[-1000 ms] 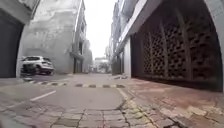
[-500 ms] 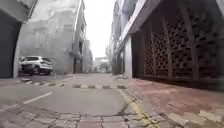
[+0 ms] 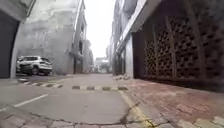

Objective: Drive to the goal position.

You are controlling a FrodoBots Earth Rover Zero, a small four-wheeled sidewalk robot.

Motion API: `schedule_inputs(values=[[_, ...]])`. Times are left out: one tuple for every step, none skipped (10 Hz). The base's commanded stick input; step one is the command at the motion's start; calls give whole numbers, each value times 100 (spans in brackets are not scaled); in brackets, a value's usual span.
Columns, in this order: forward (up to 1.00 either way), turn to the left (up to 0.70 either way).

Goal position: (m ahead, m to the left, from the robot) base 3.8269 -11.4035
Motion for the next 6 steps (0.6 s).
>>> schedule_inputs(values=[[50, -50], [50, -50], [50, -50], [50, -50], [50, -50], [50, -50]])
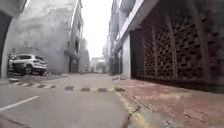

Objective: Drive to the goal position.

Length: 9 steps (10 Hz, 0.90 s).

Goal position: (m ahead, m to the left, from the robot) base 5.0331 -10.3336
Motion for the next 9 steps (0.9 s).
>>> schedule_inputs(values=[[50, -50], [50, -50], [50, -50], [50, -50], [50, -50], [50, -50], [50, -50], [50, -50], [50, -48]])
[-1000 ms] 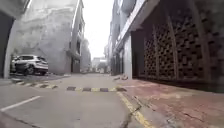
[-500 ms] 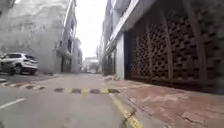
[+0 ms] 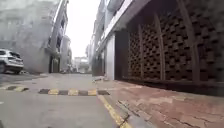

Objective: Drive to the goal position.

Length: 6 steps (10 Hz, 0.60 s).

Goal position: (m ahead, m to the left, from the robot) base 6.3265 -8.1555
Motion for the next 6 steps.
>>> schedule_inputs(values=[[50, -14], [50, 0], [50, 0], [50, 0], [50, 0], [50, 0]])
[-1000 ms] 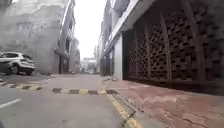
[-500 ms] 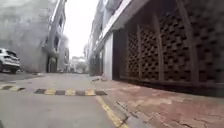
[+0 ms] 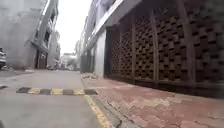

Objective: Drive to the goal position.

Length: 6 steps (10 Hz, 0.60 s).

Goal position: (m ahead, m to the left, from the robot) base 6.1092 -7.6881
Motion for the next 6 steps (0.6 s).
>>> schedule_inputs(values=[[50, 0], [50, 0], [50, 0], [50, 0], [50, 0], [50, 0]])
